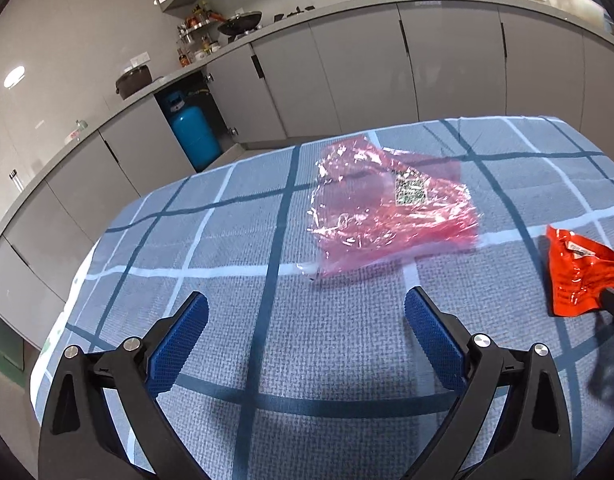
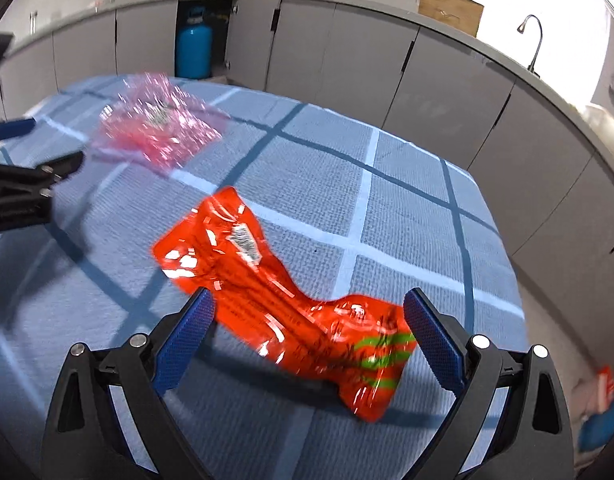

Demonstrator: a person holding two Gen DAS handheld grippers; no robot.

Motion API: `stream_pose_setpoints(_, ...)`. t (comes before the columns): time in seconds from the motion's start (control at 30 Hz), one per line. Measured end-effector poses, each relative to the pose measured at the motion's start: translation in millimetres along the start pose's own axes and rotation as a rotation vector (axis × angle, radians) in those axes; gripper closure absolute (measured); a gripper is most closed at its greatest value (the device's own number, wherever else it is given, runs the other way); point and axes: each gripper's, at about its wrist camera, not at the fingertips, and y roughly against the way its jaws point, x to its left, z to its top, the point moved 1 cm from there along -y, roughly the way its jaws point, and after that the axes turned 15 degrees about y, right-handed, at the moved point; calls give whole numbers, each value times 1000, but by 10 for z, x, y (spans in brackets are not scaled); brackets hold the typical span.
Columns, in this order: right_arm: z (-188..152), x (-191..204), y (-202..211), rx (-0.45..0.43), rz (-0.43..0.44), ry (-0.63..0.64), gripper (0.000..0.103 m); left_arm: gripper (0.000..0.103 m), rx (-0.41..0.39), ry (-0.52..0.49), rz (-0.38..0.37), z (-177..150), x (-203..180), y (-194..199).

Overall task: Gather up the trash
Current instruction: 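Move both tools back to the pink bag and red snack wrapper, then grasp the red snack wrapper with the right tool while the left tool grasps the pink bag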

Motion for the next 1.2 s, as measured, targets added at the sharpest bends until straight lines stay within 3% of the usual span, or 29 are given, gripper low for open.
stream_pose_setpoints(0.07,-6,-124,-80,10,14,-40,5,6,10,7,1,-7,24,-35)
stream_pose_setpoints(0.3,-43,-551,-301,102,-19,-262,8,6,35,13,1,-26,23,-118)
stream_pose_setpoints(0.47,-13,-516,-204,43,70,-216,12,6,36,10,-2,-20,-10,-127)
stream_pose_setpoints(0.57,-47,-496,-279,71,110,-187,25,6,41,16,-8,-13,-25,-126)
stream_pose_setpoints(0.67,-59,-474,-288,67,106,-173,28,6,42,15,-10,-8,-48,-124)
stream_pose_setpoints(0.9,-187,-455,-169,112,24,-262,52,6,45,56,-30,86,-59,-85)
stream_pose_setpoints(1.2,-296,-445,-129,71,7,-320,54,6,-3,69,-74,404,-358,-105)
